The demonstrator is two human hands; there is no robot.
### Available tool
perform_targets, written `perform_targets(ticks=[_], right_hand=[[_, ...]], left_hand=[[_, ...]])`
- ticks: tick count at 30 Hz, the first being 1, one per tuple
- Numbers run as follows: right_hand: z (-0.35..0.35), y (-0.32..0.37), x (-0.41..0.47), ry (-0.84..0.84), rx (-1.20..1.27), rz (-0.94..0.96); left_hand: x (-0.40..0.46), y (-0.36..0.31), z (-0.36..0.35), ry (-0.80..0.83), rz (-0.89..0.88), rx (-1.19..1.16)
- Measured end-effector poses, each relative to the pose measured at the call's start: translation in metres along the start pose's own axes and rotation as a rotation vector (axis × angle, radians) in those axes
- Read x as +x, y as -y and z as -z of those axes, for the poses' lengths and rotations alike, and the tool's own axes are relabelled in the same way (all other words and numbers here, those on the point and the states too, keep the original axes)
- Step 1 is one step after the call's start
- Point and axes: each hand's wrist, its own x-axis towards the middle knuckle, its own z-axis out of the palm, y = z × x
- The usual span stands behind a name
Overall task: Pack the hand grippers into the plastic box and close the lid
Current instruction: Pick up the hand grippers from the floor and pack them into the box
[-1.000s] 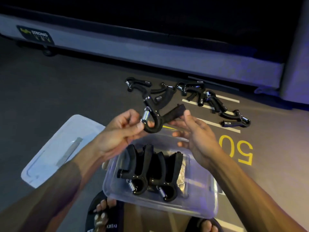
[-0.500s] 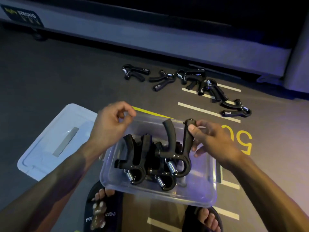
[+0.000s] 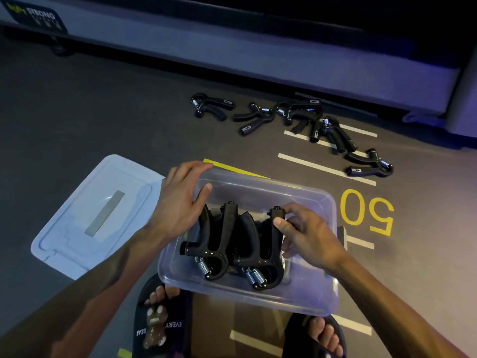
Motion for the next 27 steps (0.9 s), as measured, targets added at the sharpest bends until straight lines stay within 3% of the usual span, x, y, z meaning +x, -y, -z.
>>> perform_targets(ticks=[7,13,18,27], right_hand=[[-0.007,0.007,-0.005,-0.017,-0.187,0.026],[-0.005,0.0,-0.009,-0.033,0.051,-0.067],[-0.006,-0.001,-0.009,-0.011,0.006,-0.057],[-0.001,-0.006,-0.011,-0.053,0.257,-0.119]], left_hand=[[0.0,0.0,-0.001,-0.001,0.004,0.0],[0.0,0.001,-0.002,-0.006,0.005,0.008],[0.0,0.001,-0.002,-0.013,0.008,0.01],[-0.001,-0.001,-0.001,-0.031,-0.011,0.026]])
